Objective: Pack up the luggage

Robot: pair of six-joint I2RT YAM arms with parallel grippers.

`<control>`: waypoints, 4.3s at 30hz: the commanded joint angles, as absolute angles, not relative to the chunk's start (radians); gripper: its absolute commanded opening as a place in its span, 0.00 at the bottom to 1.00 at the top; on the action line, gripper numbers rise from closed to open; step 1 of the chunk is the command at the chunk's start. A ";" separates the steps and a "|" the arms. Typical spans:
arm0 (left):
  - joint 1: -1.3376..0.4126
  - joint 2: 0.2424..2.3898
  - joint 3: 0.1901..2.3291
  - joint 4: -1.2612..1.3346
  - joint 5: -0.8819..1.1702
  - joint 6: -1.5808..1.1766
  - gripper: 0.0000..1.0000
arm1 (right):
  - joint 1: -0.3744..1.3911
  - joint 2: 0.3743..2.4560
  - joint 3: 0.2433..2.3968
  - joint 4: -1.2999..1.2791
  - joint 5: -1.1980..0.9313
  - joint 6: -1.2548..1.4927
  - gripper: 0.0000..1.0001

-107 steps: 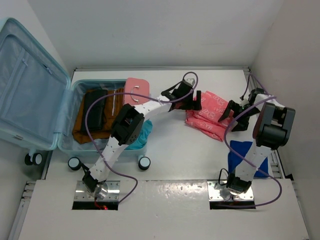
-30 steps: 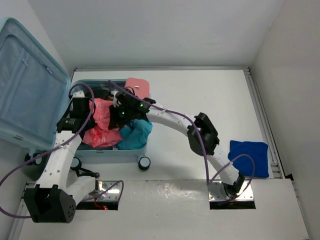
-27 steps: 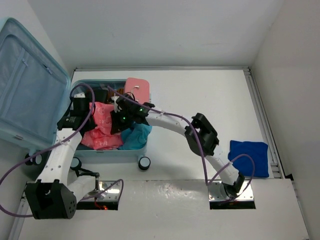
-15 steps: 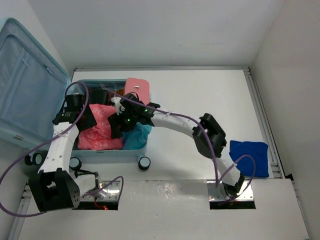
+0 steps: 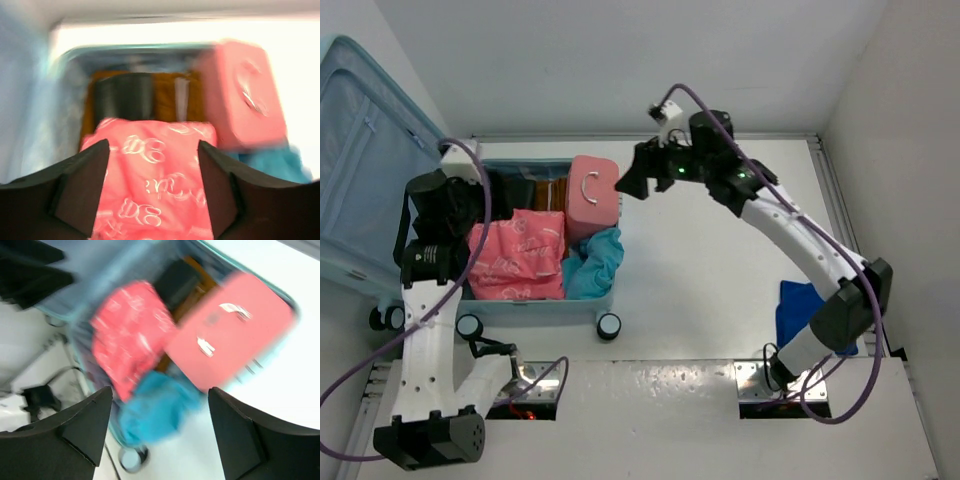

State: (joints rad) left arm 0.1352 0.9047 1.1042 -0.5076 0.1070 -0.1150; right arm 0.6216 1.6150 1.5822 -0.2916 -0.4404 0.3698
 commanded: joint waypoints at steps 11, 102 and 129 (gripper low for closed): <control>-0.156 1.250 1.170 -0.894 0.962 0.917 0.39 | 0.036 1.292 1.132 -0.604 -0.514 0.108 0.61; -0.393 1.065 1.312 -0.316 0.059 0.230 1.00 | -0.460 1.723 0.818 -0.793 0.011 -0.296 0.52; 0.025 0.945 1.337 -0.383 -0.345 -0.279 1.00 | 0.547 1.817 2.005 -0.263 -0.675 0.323 0.00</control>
State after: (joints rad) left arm 0.0040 0.9585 1.2621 -0.3950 -0.3054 -0.2333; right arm 0.4839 1.7302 1.9747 -0.5301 -0.6495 0.1799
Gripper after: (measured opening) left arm 0.997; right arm 0.200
